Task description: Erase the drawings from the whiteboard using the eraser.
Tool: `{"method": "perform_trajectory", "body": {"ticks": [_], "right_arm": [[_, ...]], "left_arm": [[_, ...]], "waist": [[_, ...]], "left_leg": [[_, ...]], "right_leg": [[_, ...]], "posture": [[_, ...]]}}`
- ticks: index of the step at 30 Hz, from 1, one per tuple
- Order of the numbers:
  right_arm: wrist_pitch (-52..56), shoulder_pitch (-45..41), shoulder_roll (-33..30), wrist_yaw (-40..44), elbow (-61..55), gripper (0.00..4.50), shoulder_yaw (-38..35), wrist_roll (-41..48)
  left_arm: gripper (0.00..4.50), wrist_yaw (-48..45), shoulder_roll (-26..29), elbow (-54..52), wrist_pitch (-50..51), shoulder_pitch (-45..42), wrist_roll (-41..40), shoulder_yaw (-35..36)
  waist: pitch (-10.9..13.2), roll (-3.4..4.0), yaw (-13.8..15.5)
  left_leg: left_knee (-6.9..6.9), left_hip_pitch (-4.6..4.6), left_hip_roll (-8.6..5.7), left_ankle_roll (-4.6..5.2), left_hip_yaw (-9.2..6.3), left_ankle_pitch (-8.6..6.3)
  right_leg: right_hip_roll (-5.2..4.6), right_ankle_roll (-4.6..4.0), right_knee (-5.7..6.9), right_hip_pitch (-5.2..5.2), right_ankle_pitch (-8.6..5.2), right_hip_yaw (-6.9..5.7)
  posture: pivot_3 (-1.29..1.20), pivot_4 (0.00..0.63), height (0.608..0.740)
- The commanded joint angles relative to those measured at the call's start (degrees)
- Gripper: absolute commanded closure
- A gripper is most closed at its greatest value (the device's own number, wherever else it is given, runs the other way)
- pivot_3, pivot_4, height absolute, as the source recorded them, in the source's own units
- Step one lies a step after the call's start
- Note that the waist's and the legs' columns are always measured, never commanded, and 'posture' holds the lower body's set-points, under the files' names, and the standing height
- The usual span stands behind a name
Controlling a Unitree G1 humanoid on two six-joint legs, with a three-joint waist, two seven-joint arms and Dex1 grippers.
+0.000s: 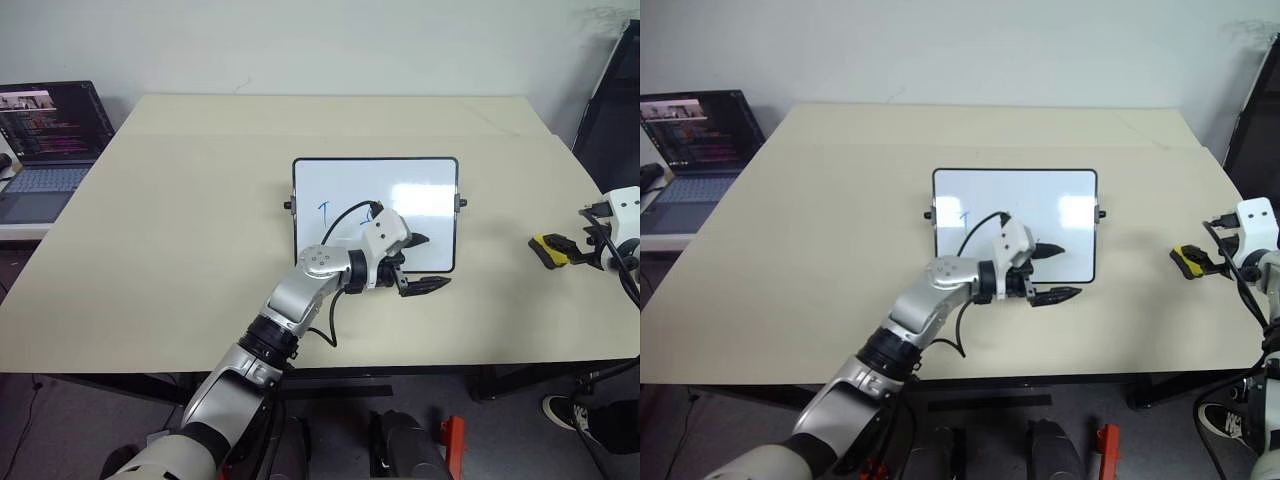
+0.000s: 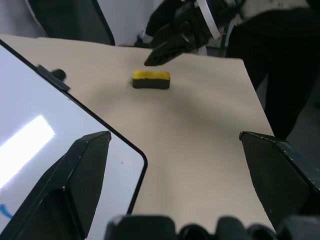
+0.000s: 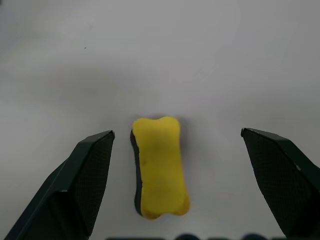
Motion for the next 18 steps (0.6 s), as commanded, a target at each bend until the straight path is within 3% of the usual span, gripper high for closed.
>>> {"method": "perform_trajectory", "body": {"ticks": [1,18], "right_arm": [[-1.82,-2.19,-0.83,2.09,2.40,0.05,-0.76,0.47],[-8.36,-8.42,1.32,3.61,15.64,0.05,1.37,-2.88]], "left_arm": [[0.00,-0.93,-1.11,-2.60,-1.10,0.29,0.61,-0.54],[0.00,-1.96,0.33,-5.21,0.57,2.60,2.52,0.10]], "waist": [[-0.01,0.01,0.03],[-0.06,0.11,-0.05]], "left_leg": [[0.00,-0.01,-0.02,0.00,0.01,0.00],[0.02,0.00,-0.02,0.00,0.00,0.00]], "right_leg": [[-0.02,0.02,0.00,0.00,-0.01,0.01],[-0.02,0.03,0.02,0.01,-0.01,0.00]], "posture": [[0.00,0.150,0.740],[0.00,0.150,0.740]]}}
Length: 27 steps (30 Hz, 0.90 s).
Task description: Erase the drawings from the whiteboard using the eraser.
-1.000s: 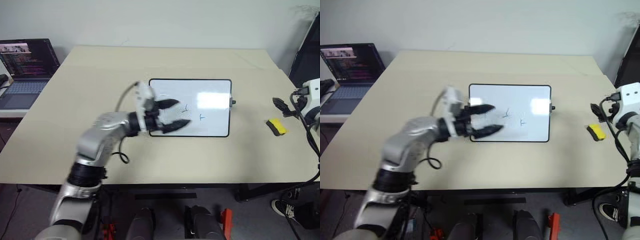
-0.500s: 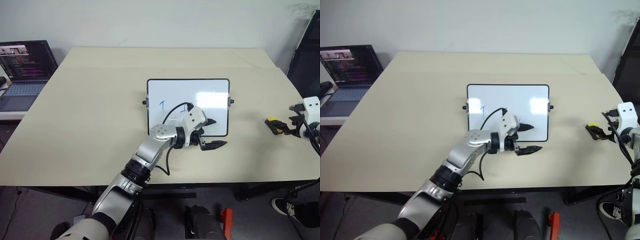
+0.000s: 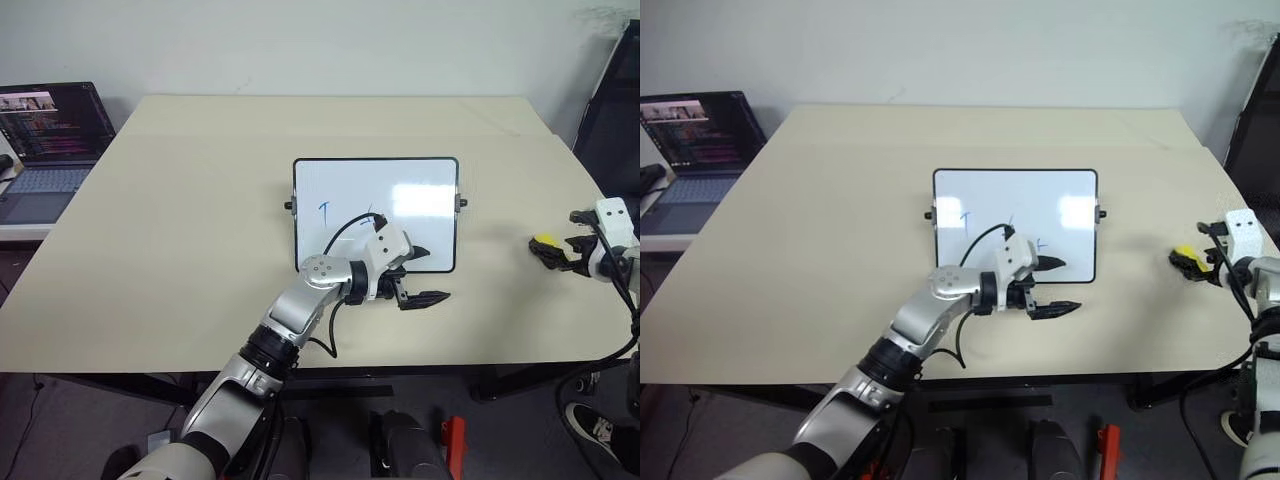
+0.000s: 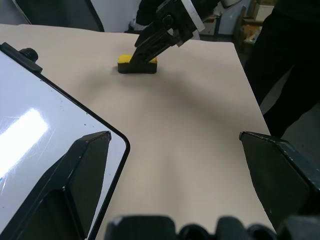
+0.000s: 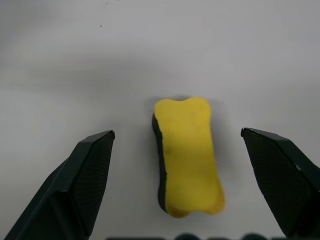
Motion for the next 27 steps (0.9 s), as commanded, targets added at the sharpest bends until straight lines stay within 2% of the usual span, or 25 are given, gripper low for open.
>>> {"method": "perform_trajectory", "body": {"ticks": [1,4,5,7,11,15,27], "right_arm": [[-2.25,-1.85,-0.66,0.57,1.25,0.05,-0.14,-0.55],[-3.17,-2.02,-0.49,0.72,2.53,0.05,0.09,-0.70],[-3.34,-2.12,-0.45,0.68,2.82,0.42,0.08,-0.73],[-3.62,-2.19,-0.40,1.00,3.29,0.88,0.00,-0.65],[-3.52,-2.31,0.01,2.06,3.80,2.35,-0.38,-0.03],[-4.15,-2.10,0.60,1.84,3.85,3.59,0.04,-0.44],[-4.50,-1.58,1.61,1.62,3.12,3.70,-0.03,-0.34]], "left_arm": [[0.00,-0.20,0.20,-3.05,0.07,0.07,0.08,0.57],[0.00,0.41,0.69,-3.43,0.58,0.33,0.22,0.98],[0.00,0.52,0.85,-3.54,0.65,0.42,0.24,1.10],[0.00,0.58,1.12,-3.73,0.85,0.60,0.18,1.32],[0.00,0.56,1.69,-4.29,0.99,1.09,0.32,1.04],[0.00,0.68,1.96,-4.74,1.08,1.31,0.60,0.90],[0.00,0.82,2.56,-5.65,1.83,1.61,0.79,1.14]], "waist": [[0.00,0.00,0.00],[0.00,0.01,0.00],[-0.01,0.01,-0.01],[-0.01,0.01,-0.04],[-0.01,0.02,-0.07],[-0.01,0.02,-0.08],[-0.02,0.03,-0.45]], "left_leg": [[0.00,0.00,0.00,0.00,0.00,0.00],[0.00,0.00,0.00,0.00,0.00,0.00],[0.00,0.00,0.00,0.00,0.00,0.00],[0.00,0.00,0.00,0.00,0.00,0.00],[0.00,0.01,0.00,0.00,0.00,0.00],[0.01,0.01,0.00,0.00,0.00,0.00],[0.02,0.03,0.00,0.00,-0.01,0.00]], "right_leg": [[0.00,0.00,0.00,0.00,0.00,0.00],[0.00,0.00,0.00,0.00,0.00,0.01],[0.00,0.00,0.00,0.00,0.00,0.00],[0.00,0.00,0.00,0.00,0.00,0.01],[0.00,0.00,0.01,0.00,0.00,0.01],[0.00,0.00,0.01,0.01,0.01,0.01],[0.00,0.00,0.03,0.04,0.01,0.01]], "posture": [[0.00,0.150,0.740],[0.00,0.150,0.740],[0.00,0.150,0.740],[0.00,0.150,0.740],[0.00,0.150,0.740],[0.00,0.150,0.740],[0.00,0.150,0.740]]}}
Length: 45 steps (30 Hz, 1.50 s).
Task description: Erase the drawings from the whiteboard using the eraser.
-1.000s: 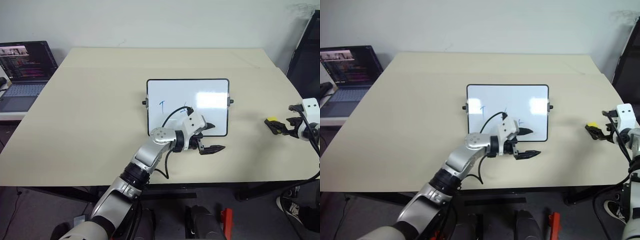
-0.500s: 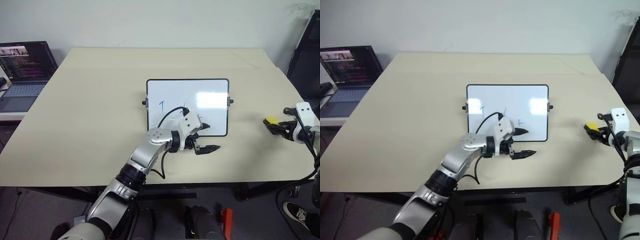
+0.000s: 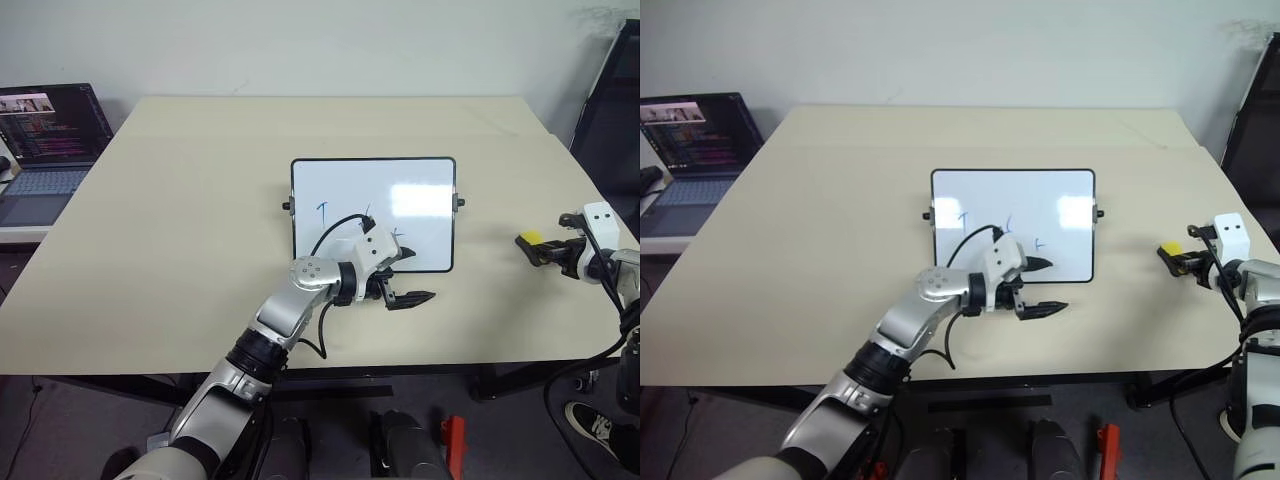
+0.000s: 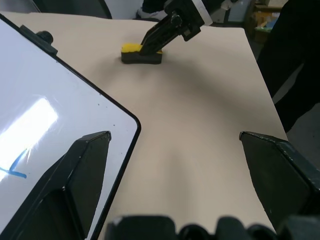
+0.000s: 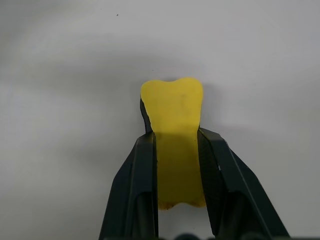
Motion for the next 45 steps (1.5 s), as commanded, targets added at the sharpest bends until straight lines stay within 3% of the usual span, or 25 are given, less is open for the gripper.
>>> {"method": "perform_trajectory", "body": {"ticks": [1,12,18,23,30,37,45], "right_arm": [[-0.44,0.06,-0.26,0.66,-1.78,3.70,-0.20,-0.06],[7.36,5.43,-2.72,2.72,-24.45,3.83,-0.14,1.21],[10.83,7.37,-3.64,1.67,-33.03,3.83,-1.47,2.17],[15.09,5.48,-2.08,1.30,-43.75,3.83,-2.01,4.86],[19.13,-3.96,7.32,-0.53,-54.76,3.83,2.91,8.11],[16.50,-8.72,20.45,-2.98,-57.95,3.83,11.62,6.66],[1.51,-11.14,26.31,-4.69,-50.75,3.83,25.34,-5.98]], "left_arm": [[0.00,0.27,-0.51,-2.46,-0.44,-0.26,-0.35,0.98],[0.00,-0.37,4.48,-8.65,2.75,-2.66,-3.95,8.38],[0.00,1.04,13.13,-15.54,6.05,0.45,-5.45,15.11],[0.00,0.74,21.23,-21.80,12.03,4.85,-12.58,26.17],[0.00,-0.46,30.89,-19.34,9.23,11.64,-10.20,29.85],[0.00,1.33,31.63,-19.58,6.24,16.68,-8.69,30.20],[0.00,1.38,32.11,-23.49,7.10,21.28,-10.74,30.98]], "waist": [[0.00,0.00,-0.01],[-0.01,0.02,-0.15],[-0.02,0.03,-0.34],[-0.01,0.05,-0.52],[-0.01,0.05,-0.43],[-0.01,0.03,0.05],[-0.02,0.02,0.43]], "left_leg": [[0.00,0.00,0.00,0.00,0.00,0.00],[0.02,-0.01,-0.01,0.00,-0.04,0.00],[0.01,-0.01,0.01,0.00,-0.06,0.00],[0.01,-0.01,0.05,0.00,-0.07,0.00],[0.03,0.00,0.09,0.00,-0.10,0.00],[0.02,-0.11,0.09,0.00,-0.18,0.00],[0.02,-0.22,0.09,-0.01,-0.27,-0.01]], "right_leg": [[0.00,0.00,0.00,0.00,0.00,0.00],[-0.01,0.02,0.03,0.00,-0.01,-0.02],[0.00,0.01,0.05,-0.02,-0.01,-0.04],[0.01,0.01,0.08,-0.06,-0.01,-0.04],[0.02,0.22,0.09,-0.06,-0.15,-0.09],[-0.01,-0.03,0.07,-0.12,0.00,-0.18],[-0.02,-0.06,0.10,-0.23,0.01,-0.30]], "posture": [[0.00,0.150,0.740],[0.00,0.150,0.740],[0.00,0.150,0.740],[0.00,0.150,0.740],[0.00,0.150,0.740],[0.00,0.150,0.740],[0.00,0.150,0.740]]}}
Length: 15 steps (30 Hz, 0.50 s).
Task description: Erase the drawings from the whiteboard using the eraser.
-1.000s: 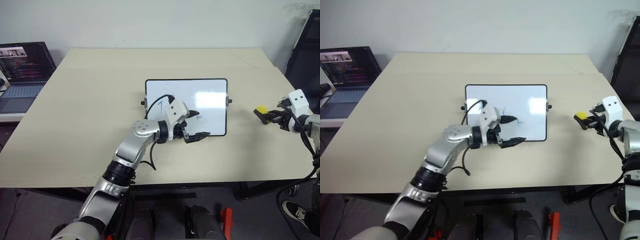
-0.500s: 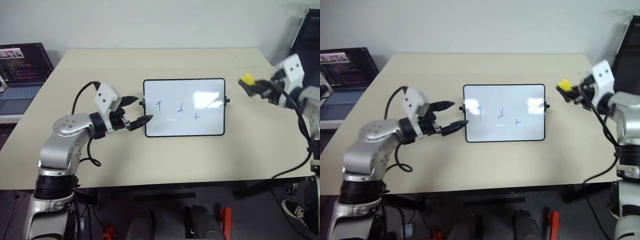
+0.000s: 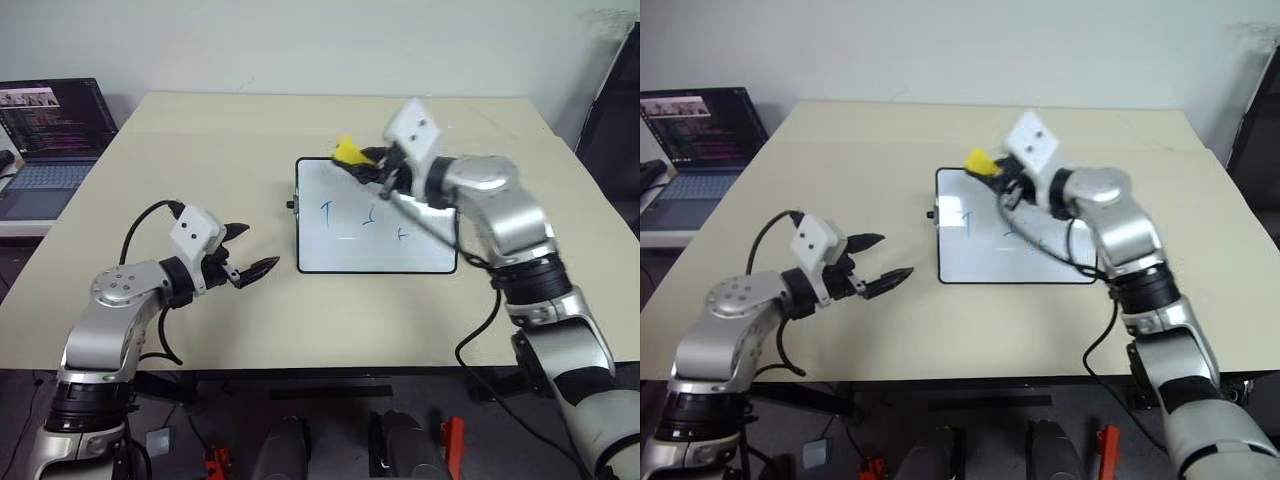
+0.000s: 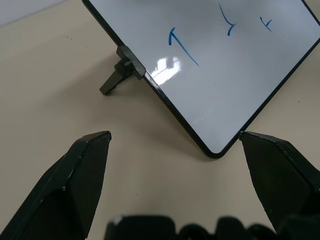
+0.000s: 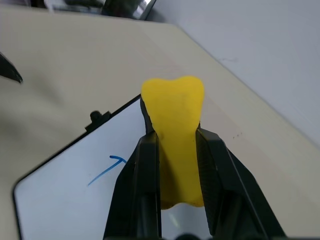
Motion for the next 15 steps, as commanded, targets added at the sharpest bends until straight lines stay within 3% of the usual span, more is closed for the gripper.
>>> {"method": "perform_trajectory", "body": {"ticks": [1,15], "right_arm": [[-6.68,-1.84,0.99,0.53,3.16,3.83,2.47,-3.63],[-23.56,-10.48,6.97,0.47,30.52,3.83,4.40,-10.86]], "left_arm": [[0.00,-1.42,1.47,-4.78,0.54,1.07,-2.39,1.41],[0.00,-1.06,3.12,-9.24,5.34,0.37,-6.47,1.86]], "waist": [[0.00,0.00,0.06],[0.00,0.00,-0.53]], "left_leg": [[0.00,-0.01,0.00,0.00,0.00,0.00],[-0.01,0.03,0.01,0.00,0.00,0.00]], "right_leg": [[0.00,0.00,-0.01,0.00,0.00,-0.01],[0.02,-0.04,0.01,0.01,0.00,0.00]], "posture": [[0.00,0.150,0.740],[0.00,0.150,0.740]]}}
